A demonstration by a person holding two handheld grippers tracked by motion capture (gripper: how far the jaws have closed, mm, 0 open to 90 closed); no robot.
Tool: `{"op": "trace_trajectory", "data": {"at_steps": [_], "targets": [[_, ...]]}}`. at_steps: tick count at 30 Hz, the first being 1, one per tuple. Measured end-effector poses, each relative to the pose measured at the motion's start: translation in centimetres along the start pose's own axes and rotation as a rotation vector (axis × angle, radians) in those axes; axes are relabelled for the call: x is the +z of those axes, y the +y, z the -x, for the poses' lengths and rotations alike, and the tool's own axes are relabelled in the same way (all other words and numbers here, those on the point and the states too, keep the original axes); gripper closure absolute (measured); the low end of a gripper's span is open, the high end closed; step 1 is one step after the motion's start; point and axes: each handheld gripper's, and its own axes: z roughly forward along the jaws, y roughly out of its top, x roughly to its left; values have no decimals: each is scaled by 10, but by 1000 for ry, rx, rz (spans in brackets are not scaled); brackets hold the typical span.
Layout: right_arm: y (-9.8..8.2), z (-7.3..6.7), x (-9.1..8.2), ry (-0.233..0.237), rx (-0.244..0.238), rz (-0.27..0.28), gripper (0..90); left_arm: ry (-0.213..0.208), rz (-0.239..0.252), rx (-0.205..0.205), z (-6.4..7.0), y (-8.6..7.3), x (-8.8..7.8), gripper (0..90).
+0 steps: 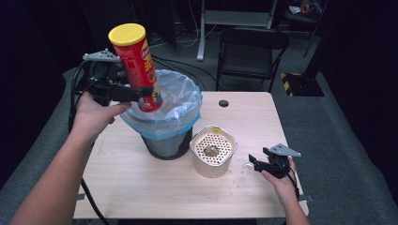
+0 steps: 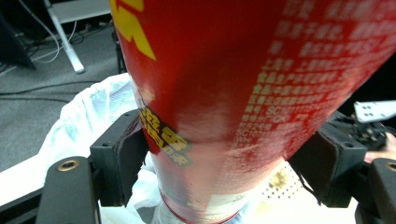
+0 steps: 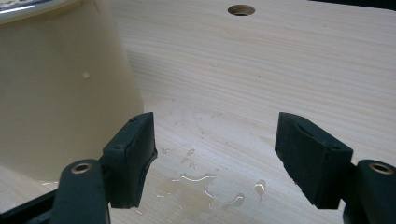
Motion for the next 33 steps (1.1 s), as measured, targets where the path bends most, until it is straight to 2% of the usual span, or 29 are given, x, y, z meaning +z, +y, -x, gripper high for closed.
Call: {"op": "trace_trajectory", "data": {"at_steps": [2,4,6,7,9,17,24,33], "targets": [[0,0,0,-3,0,-3,284,11,4,-24,-6,1,12,234],[0,1,0,-7,-11,-4,284,15,0,-29,-8,1,17,234],[-1,1,1,-1,-5,-3,284,35,-3,-40,-11,-2,30,234],[-1,1,1,-1,-5,-3,284,35,-3,-40,-11,-2,30,234],[-1,2,0,-3,-6,-5,284,36,1,-54,-16,-5,41,233],[-2,3,1,-5,-8,-9,285,70,-28,-44,-24,-13,67,233],[-2,3,1,-7,-10,-12,285,89,-62,-38,-28,-16,82,233],[-3,4,2,1,-3,-15,285,96,-110,-61,-35,-17,99,233]]}}
